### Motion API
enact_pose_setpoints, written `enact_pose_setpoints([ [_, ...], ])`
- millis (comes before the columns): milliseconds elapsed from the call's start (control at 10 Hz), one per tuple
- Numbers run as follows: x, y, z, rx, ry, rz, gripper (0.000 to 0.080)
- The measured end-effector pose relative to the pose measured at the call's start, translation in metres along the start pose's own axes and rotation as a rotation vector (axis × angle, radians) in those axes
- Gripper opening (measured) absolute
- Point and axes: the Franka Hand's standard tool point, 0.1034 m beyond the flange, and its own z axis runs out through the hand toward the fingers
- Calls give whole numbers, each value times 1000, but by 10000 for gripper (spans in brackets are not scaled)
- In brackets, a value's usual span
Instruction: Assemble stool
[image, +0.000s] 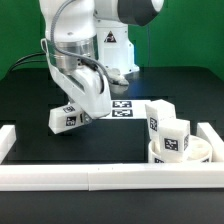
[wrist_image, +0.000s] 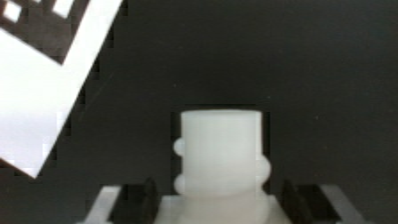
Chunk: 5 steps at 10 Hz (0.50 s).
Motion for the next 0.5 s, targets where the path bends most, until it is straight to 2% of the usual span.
enact_pose_setpoints([
  [200,-8,5,4,-1,76,-442,334],
  [500,-3,12,4,-13,112,-627,334],
])
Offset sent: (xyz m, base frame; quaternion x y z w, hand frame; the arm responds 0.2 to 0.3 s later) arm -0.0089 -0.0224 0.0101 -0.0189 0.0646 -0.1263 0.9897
